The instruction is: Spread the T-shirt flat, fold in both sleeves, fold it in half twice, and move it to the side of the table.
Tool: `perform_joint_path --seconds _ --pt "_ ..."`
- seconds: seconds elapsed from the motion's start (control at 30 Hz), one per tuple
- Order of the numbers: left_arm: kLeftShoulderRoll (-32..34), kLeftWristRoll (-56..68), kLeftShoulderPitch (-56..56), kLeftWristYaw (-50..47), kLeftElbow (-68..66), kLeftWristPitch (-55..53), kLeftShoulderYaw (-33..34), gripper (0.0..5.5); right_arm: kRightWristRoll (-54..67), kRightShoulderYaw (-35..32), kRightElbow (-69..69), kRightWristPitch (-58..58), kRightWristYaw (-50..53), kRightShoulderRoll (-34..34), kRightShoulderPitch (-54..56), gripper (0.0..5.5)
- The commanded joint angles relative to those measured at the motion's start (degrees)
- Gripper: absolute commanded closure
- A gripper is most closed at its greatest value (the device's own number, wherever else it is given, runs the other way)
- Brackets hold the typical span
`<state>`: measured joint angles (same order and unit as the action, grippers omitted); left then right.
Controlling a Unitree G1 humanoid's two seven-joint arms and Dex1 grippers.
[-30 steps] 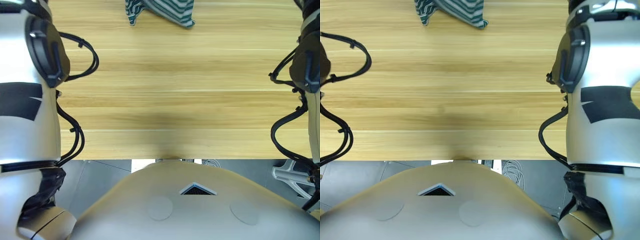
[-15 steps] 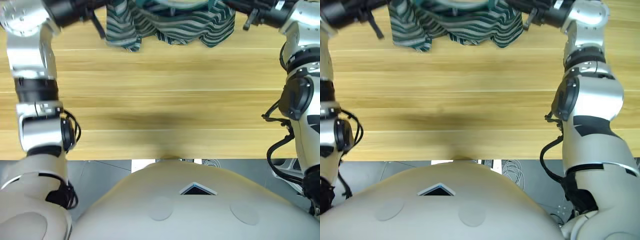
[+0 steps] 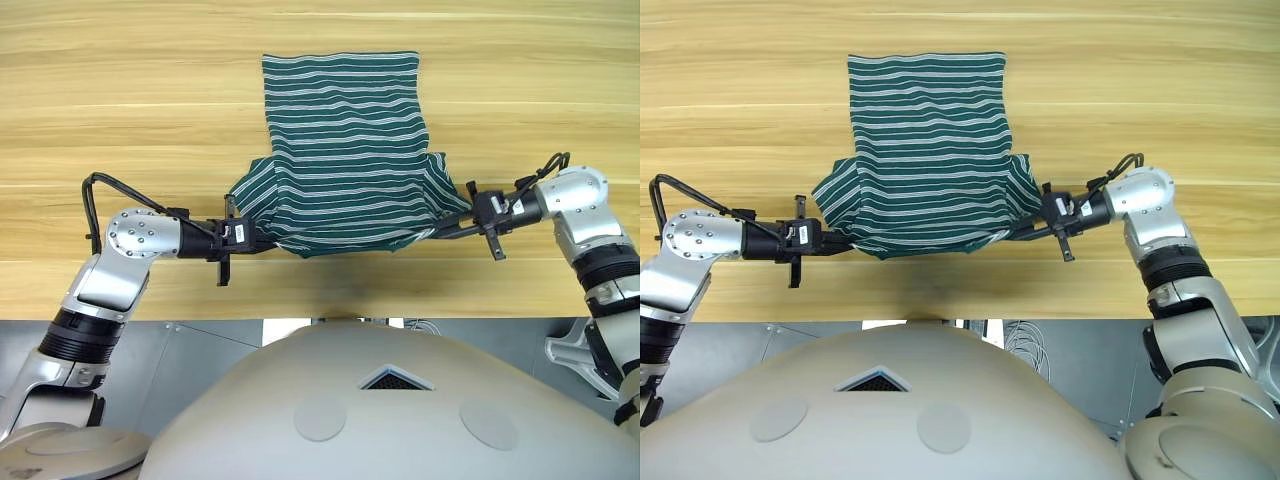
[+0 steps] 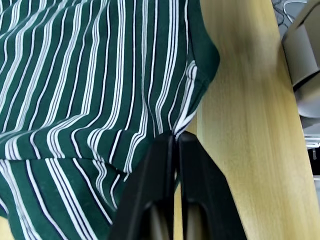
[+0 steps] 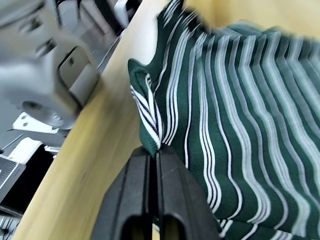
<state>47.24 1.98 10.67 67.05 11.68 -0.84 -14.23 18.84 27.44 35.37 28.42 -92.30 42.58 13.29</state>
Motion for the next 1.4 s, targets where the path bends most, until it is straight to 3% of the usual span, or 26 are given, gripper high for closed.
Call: perform_joint_path --seconds 0.03,0.3,0.4,0.5,0.57,0.63,0.73,0.83,0.97,1.13,1.4 --pt "2.6 -1.5 1.7 0.5 2.0 1.0 -1.2 5.47 -3.3 1.4 2.5 3.3 -0.2 1.1 0.3 5.5" --pt "6.1 -4.3 5.2 -0.1 7.0 -0.3 -2.9 4.13 -5.9 2.0 4.7 6.5 -0.2 1.8 1.8 3.94" --pt "7.2 -3.0 7.1 -1.3 10.3 -1.4 -0.7 3.63 0.1 3.6 0.6 4.8 -0.2 4.5 1.3 3.71" --pt "5.9 7.5 9.2 -2.5 14.5 -4.3 8.9 3.15 16.4 2.0 -6.6 -3.8 -0.2 7.2 1.9 3.71" --pt "2.3 20.2 11.3 -4.6 16.2 -8.0 18.7 3.15 22.2 -3.3 -5.7 -9.6 -0.2 4.0 4.0 3.71" --pt "-3.7 31.1 14.8 -9.1 13.4 -11.3 28.3 3.15 21.2 -6.9 -2.6 -12.6 1.5 -0.9 5.6 3.71" --pt "-12.8 34.9 20.6 -18.9 7.4 -14.8 33.8 3.15 15.9 -7.8 -1.9 -14.6 5.6 -5.6 5.6 3.71" --pt "-22.8 34.4 21.3 -33.2 0.9 -21.7 32.6 3.15 3.2 -5.3 2.9 -13.9 14.7 -9.8 7.1 3.71" --pt "-30.7 34.7 21.4 -39.3 -3.4 -25.5 29.9 3.15 -6.6 -4.1 9.1 -13.5 20.5 -14.7 8.9 3.71" --pt "-33.1 34.6 18.6 -41.3 -7.6 -27.8 30.2 3.15 -12.7 -5.4 17.1 -11.8 24.6 -19.1 10.7 3.71" --pt "-33.9 32.8 15.6 -42.5 -9.7 -29.0 28.3 3.15 -17.7 -6.6 21.2 -8.5 25.4 -19.8 10.1 3.71"
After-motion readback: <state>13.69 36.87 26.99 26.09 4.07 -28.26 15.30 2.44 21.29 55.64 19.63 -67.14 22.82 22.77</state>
